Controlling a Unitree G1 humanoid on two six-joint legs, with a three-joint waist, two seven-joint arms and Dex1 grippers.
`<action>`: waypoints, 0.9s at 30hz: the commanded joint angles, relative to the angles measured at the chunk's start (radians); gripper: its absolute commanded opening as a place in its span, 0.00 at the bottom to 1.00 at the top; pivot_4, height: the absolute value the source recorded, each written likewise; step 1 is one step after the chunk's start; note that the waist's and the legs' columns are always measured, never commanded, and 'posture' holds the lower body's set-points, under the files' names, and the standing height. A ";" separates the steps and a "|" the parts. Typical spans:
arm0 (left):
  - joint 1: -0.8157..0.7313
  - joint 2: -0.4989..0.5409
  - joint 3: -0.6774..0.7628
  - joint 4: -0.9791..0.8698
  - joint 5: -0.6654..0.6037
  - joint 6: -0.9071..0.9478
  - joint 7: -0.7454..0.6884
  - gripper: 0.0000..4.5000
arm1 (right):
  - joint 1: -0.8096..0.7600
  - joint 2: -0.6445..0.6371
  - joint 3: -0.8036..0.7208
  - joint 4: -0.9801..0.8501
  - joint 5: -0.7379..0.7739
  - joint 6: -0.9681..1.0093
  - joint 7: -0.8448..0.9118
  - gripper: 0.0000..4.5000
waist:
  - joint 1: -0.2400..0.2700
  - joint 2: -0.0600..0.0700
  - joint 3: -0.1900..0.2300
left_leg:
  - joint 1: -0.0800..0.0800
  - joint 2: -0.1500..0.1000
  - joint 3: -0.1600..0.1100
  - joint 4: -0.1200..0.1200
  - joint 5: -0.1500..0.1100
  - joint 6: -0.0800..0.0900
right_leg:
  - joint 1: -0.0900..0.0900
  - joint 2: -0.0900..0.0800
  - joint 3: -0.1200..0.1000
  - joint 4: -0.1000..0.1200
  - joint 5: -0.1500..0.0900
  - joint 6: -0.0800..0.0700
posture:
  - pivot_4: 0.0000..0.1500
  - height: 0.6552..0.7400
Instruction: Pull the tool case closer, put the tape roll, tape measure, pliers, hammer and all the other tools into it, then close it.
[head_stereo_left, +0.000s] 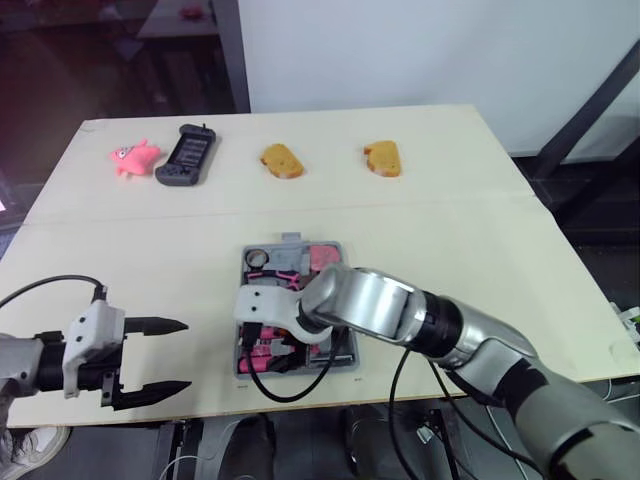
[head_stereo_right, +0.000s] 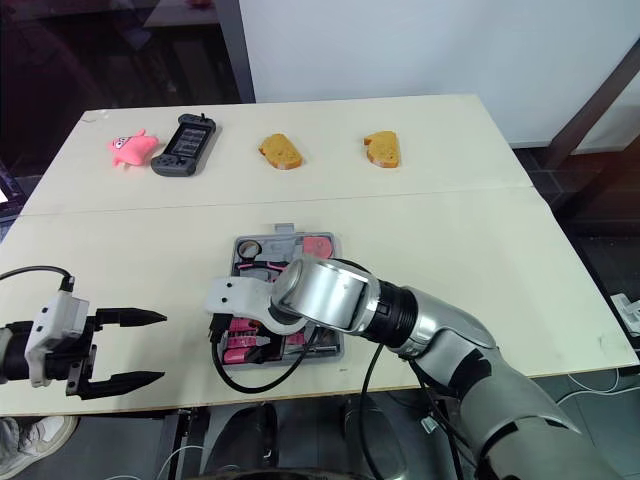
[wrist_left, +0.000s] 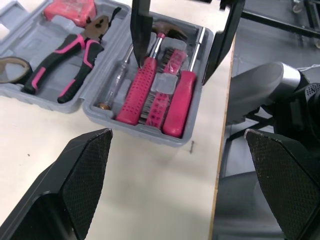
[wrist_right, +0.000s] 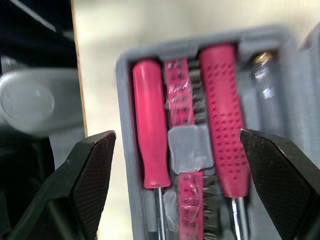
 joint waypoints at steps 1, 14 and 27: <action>-0.013 -0.001 -0.013 0.005 0.010 -0.017 0.004 1.00 | 0.101 -0.085 -0.109 -0.142 0.008 -0.132 0.014 0.80 | 0.004 0.000 0.000 | 0.000 0.000 0.000 0.000 0.000 0.000 | 0.000 0.000 0.000 0.000 0.000 0.000 | 1.00 1.00; -0.018 -0.003 -0.020 -0.001 0.011 -0.006 0.018 1.00 | 0.311 -0.135 -0.064 -0.144 -0.073 -0.355 0.025 0.02 | 0.003 -0.002 0.000 | 0.000 0.000 0.000 0.001 0.000 0.000 | 0.000 0.000 0.000 0.000 0.000 0.000 | 1.00 1.00; 0.000 -0.002 -0.012 -0.021 0.007 0.006 0.033 1.00 | 0.322 -0.122 0.005 -0.052 -0.143 -0.320 0.028 0.02 | 0.003 -0.002 0.000 | 0.000 0.000 0.000 0.001 0.000 0.000 | 0.000 0.000 0.000 0.000 0.000 0.000 | 1.00 1.00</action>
